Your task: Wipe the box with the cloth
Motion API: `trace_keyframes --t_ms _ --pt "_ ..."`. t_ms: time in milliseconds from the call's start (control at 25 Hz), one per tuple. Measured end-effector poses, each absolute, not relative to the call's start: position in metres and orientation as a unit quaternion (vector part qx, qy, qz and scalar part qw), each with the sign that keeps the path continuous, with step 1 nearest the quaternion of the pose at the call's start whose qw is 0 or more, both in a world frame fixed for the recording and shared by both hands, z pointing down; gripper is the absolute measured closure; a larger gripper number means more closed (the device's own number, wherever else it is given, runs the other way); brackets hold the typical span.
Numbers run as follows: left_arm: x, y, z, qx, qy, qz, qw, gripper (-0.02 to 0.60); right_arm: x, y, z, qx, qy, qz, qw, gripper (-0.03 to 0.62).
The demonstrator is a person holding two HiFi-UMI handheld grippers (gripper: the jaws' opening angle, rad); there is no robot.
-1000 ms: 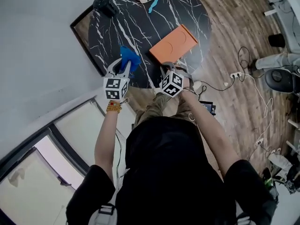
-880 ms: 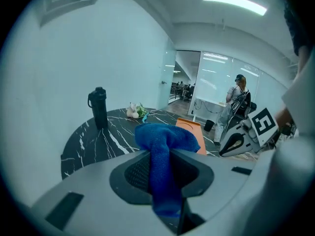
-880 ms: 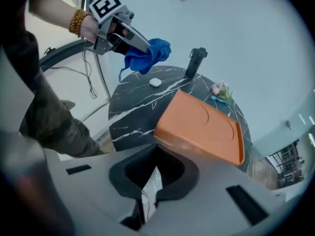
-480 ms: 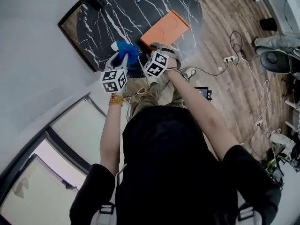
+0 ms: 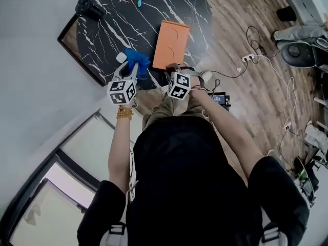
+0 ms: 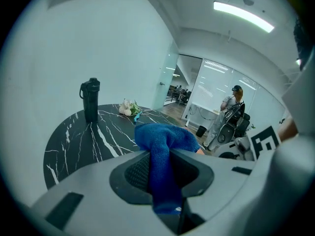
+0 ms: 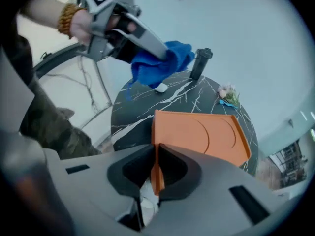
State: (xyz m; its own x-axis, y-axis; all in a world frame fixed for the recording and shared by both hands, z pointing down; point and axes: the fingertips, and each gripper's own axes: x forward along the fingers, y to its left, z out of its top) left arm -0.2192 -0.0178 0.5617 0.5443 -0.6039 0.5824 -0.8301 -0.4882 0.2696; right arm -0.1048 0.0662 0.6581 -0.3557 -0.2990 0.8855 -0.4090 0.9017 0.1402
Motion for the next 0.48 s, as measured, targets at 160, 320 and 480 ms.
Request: trace_keyframes --t_ms 160,320,480 --pt "-0.203 -0.012 0.580 0.848 -0.383 0.229 0.287 0.485 -0.063 0.110 0.662 0.156 -0.828 0.003 0.538 0.562" --pt "-0.184 -0.023 0.604 0.865 -0.341 0.244 0.277 0.485 -0.049 0.091 0.632 0.156 -0.877 0.080 0.448 0.417" --pt "-0.160 -0.070 0.627 0.885 -0.315 0.204 0.277 0.488 -0.040 0.018 0.620 0.214 -0.857 0.084 0.462 0.413"
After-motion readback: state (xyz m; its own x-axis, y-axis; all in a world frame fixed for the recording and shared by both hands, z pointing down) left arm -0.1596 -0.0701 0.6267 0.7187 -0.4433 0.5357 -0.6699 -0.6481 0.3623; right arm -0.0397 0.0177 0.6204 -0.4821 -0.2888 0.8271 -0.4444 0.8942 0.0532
